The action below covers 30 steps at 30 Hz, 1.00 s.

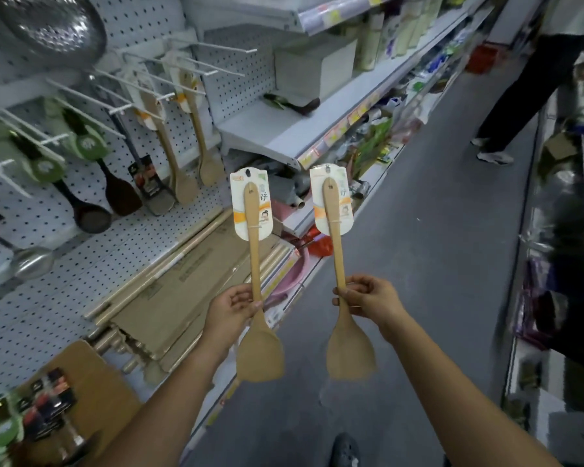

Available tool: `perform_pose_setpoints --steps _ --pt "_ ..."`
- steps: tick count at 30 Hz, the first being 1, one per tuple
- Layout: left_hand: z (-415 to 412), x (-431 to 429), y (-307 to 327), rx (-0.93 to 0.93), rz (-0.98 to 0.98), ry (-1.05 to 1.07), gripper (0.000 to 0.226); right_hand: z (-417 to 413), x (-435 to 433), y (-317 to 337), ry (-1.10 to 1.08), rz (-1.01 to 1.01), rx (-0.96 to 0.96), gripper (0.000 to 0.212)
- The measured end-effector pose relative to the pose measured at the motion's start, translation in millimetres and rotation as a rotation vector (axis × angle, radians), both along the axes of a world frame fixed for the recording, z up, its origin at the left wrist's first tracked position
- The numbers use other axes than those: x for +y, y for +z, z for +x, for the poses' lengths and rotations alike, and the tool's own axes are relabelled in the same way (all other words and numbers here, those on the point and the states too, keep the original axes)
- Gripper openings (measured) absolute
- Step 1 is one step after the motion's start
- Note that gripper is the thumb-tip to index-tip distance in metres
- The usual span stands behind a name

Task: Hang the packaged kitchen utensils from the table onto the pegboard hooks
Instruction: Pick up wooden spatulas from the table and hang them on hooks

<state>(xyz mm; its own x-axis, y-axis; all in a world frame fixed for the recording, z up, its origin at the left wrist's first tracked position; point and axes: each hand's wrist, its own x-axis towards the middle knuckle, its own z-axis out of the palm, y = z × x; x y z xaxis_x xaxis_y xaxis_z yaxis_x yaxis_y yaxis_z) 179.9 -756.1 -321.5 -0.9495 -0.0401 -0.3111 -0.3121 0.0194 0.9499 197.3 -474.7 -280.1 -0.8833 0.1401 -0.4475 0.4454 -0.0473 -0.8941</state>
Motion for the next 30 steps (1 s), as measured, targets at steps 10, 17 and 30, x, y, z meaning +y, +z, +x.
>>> perform_pose_setpoints --steps 10,17,30 --pt "-46.8 71.0 32.2 0.002 -0.01 0.198 0.032 -104.5 63.4 17.0 0.199 -0.027 0.072 0.013" --pt "-100.6 63.3 15.7 0.011 -0.022 0.327 0.032 -185.1 47.9 16.6 0.372 -0.044 0.101 0.014" --pt "-166.7 40.7 7.4 0.017 0.024 0.602 0.032 -335.7 -11.3 35.1 0.581 -0.072 0.134 0.016"
